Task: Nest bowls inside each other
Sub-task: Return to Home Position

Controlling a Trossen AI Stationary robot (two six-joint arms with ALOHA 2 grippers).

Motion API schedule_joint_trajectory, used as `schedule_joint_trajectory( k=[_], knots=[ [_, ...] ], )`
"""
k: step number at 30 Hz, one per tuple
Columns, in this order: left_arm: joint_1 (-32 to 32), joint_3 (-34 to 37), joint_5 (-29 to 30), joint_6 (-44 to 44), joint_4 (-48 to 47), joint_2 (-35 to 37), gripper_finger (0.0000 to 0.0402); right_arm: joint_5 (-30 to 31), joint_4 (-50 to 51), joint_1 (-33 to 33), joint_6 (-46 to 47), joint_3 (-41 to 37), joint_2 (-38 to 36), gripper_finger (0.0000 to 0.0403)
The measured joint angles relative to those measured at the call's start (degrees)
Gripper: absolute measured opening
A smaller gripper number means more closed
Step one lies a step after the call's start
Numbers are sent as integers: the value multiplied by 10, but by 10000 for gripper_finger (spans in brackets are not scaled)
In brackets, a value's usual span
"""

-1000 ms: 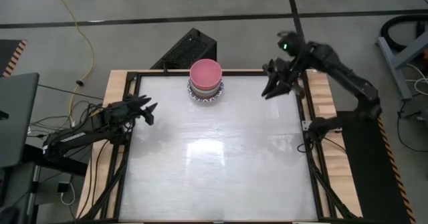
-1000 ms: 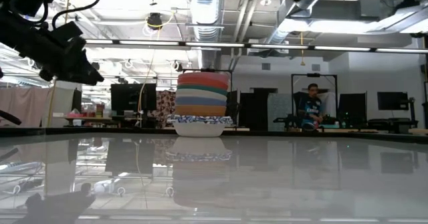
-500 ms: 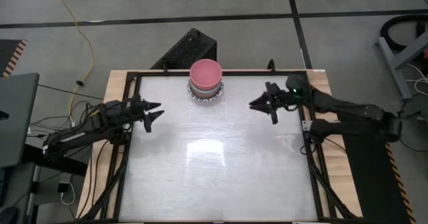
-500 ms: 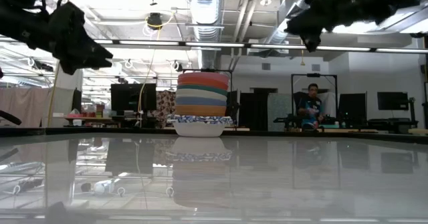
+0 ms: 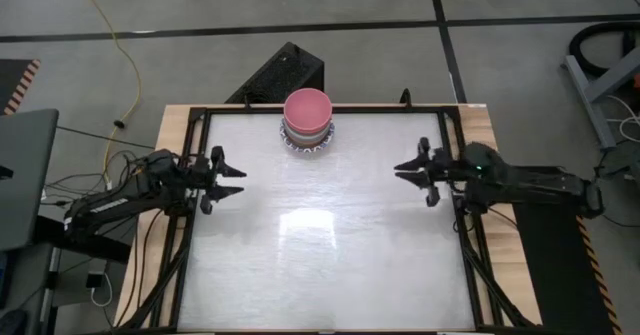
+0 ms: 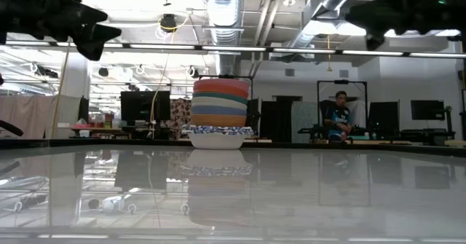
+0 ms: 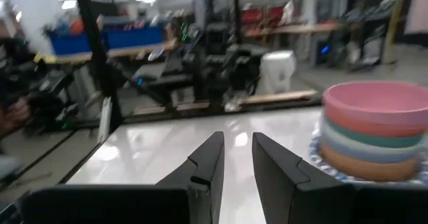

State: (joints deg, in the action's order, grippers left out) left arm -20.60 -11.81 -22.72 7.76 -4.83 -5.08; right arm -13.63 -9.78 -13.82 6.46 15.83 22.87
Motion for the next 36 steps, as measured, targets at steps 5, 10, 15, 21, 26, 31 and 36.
schedule_joint_trajectory(
  k=[5,10,15,21,26,31,36],
  knots=[
    [0,0,1,-10,-9,0,190,17,1,20,10,-72,-103,100],
    [0,0,13,-21,-9,0,190,46,-4,35,27,-137,-195,100],
    [0,35,22,-15,19,1,190,53,26,38,41,-154,-226,100],
    [1,111,27,20,95,8,190,63,30,58,18,-154,-216,100],
    [9,112,18,15,113,8,190,87,57,78,-22,-154,-216,100],
    [20,112,27,-12,132,8,190,149,83,91,-17,-154,-215,100],
    [20,112,51,-36,138,7,190,151,83,91,-7,-154,-205,100]
  ],
)
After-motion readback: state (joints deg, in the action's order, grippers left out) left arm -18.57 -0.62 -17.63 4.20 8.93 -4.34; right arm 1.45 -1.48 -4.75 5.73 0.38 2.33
